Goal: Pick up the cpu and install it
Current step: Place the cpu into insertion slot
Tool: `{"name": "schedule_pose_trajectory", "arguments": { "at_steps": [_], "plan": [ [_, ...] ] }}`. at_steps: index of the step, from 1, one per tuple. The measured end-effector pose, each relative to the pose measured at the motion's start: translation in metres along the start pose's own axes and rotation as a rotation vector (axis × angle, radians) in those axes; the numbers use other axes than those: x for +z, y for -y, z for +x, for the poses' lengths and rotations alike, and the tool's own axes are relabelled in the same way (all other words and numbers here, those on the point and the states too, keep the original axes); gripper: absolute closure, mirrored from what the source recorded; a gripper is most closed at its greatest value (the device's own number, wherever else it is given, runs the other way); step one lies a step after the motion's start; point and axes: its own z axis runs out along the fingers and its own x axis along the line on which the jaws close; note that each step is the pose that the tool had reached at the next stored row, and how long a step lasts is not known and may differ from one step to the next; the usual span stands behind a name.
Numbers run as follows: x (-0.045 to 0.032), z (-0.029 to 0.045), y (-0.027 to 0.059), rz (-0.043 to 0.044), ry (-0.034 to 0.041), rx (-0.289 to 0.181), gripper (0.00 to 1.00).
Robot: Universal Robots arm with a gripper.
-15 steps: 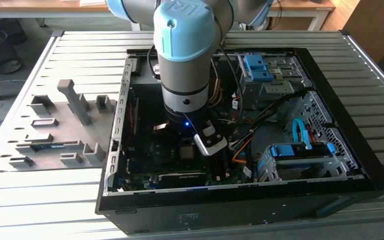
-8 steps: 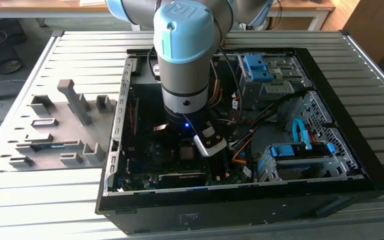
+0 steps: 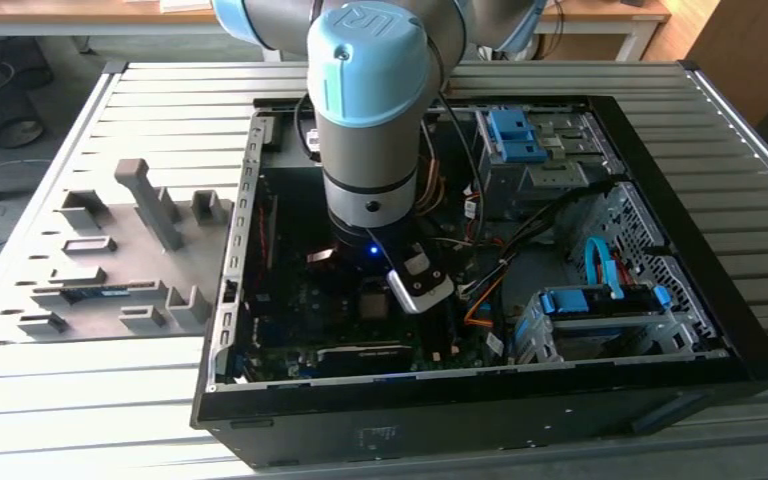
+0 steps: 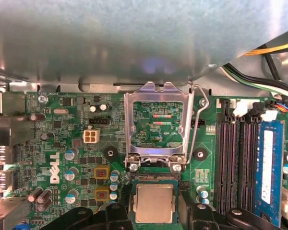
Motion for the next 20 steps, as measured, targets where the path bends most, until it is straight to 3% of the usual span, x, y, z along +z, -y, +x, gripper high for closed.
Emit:
{"name": "schedule_pose_trajectory", "arguments": {
  "at_steps": [8,20],
  "plan": [
    [-0.0001,0.0000,-0.0005,0.0001,0.0010,-0.037,0.53],
    [0.0014,0.0000,-0.0014,-0.0004,0.0007,-0.027,0.53]
  ]
}}
